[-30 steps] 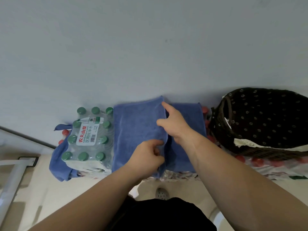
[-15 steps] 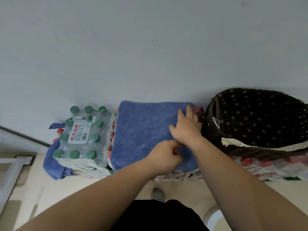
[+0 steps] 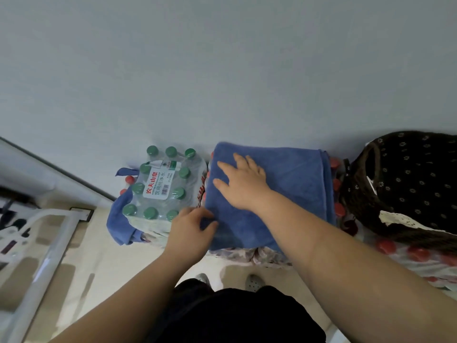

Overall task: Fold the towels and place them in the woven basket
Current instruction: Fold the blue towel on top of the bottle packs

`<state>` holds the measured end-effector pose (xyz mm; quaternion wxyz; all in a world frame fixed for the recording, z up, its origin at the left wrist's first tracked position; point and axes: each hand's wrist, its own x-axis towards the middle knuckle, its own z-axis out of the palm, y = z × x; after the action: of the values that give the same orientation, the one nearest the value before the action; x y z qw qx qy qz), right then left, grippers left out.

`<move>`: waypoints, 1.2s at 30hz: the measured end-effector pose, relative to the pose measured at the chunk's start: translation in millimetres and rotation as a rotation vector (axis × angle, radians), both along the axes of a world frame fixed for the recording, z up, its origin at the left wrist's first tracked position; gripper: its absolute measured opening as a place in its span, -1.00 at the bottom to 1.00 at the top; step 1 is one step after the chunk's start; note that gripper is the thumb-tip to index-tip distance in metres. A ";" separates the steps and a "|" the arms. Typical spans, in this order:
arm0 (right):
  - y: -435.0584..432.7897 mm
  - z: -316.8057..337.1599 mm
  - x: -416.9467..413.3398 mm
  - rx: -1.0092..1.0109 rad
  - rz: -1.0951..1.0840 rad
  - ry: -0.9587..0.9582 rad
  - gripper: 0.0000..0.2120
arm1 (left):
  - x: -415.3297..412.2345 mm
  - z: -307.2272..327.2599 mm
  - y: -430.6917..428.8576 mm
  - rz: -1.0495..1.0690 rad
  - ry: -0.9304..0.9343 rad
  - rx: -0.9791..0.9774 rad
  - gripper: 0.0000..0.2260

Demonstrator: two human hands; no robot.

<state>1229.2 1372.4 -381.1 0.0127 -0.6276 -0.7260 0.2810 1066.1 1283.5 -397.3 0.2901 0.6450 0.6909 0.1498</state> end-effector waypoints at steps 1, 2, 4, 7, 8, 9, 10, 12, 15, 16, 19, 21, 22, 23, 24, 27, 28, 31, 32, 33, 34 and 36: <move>4.1 -0.2 -9.9 -0.012 0.022 0.005 -0.43 | -2.7 -2.5 -4.2 -0.017 -0.017 -0.003 -0.92; 8.1 -1.0 -18.9 -0.026 0.039 0.001 -0.43 | -5.1 -3.7 -7.9 -0.027 -0.028 -0.010 -0.91; 14.8 -4.3 -32.8 -0.057 0.047 -0.043 -0.43 | -8.7 -3.9 -14.9 -0.017 -0.060 -0.057 -0.86; 20.0 -12.0 -47.4 -0.071 0.021 -0.144 -0.39 | -13.6 -1.7 -23.0 -0.034 -0.134 -0.177 -0.71; 20.1 -15.0 -51.1 -0.061 0.011 -0.166 -0.36 | -16.0 -1.2 -23.7 -0.061 -0.153 -0.207 -0.67; 19.7 -17.5 -54.1 -0.049 -0.003 -0.180 -0.31 | -19.2 -0.3 -23.3 -0.079 -0.173 -0.236 -0.65; 19.2 -19.7 -56.3 -0.038 -0.023 -0.186 -0.27 | -23.1 0.1 -21.0 -0.089 -0.182 -0.263 -0.64; 18.1 -23.3 -59.5 -0.017 -0.069 -0.176 -0.24 | -31.9 -0.4 -13.7 -0.110 -0.172 -0.282 -0.66; 16.2 -25.8 -63.2 0.007 -0.117 -0.143 -0.24 | -40.3 -0.8 -4.3 -0.203 -0.131 -0.263 -0.67; 15.9 -26.5 -64.9 0.008 -0.129 -0.129 -0.23 | -41.8 -1.4 -2.0 -0.237 -0.114 -0.247 -0.67; 15.7 -27.8 -72.6 0.024 -0.169 -0.092 -0.20 | -45.7 -5.8 3.9 -0.298 -0.112 -0.204 -0.68; 15.9 -26.4 -80.1 0.036 -0.202 -0.070 -0.20 | -47.5 -8.6 4.0 -0.313 -0.133 -0.175 -0.73; 16.4 -25.7 -83.9 0.038 -0.215 -0.067 -0.20 | -48.6 -11.7 2.2 -0.309 -0.161 -0.154 -0.77; 17.1 -24.8 -87.5 0.034 -0.225 -0.069 -0.20 | -49.4 -14.7 -0.1 -0.296 -0.204 -0.143 -0.79; 18.3 -24.3 -90.4 0.025 -0.231 -0.070 -0.21 | -49.9 -16.8 -2.1 -0.271 -0.248 -0.155 -0.81; 20.6 -23.9 -93.1 -0.023 -0.256 -0.079 -0.23 | -56.9 -24.0 -1.2 -0.191 -0.388 -0.212 -0.87; 20.4 -24.4 -92.4 -0.035 -0.263 -0.085 -0.23 | -61.3 -26.1 1.3 -0.172 -0.404 -0.220 -0.84; 18.7 -25.2 -93.3 -0.038 -0.273 -0.079 -0.23 | -75.8 -24.2 12.0 -0.173 -0.391 -0.217 -0.88; 19.3 -25.2 -96.5 -0.035 -0.275 -0.071 -0.23 | -81.1 -21.9 15.6 -0.176 -0.388 -0.214 -0.91; 20.3 -25.0 -101.2 -0.031 -0.279 -0.062 -0.23 | -86.7 -18.9 18.6 -0.176 -0.389 -0.210 -0.93; 22.8 -24.9 -110.0 -0.026 -0.282 -0.051 -0.23 | -95.4 -17.2 21.9 -0.170 -0.386 -0.201 -0.92; 27.9 -24.4 -124.2 -0.011 -0.284 -0.029 -0.23 | -107.8 -15.7 26.5 -0.156 -0.376 -0.178 -0.83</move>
<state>1105.0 1400.3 -405.5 0.0386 -0.7279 -0.6286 0.2712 958.3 1310.0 -413.1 0.4804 0.6290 0.5832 0.1828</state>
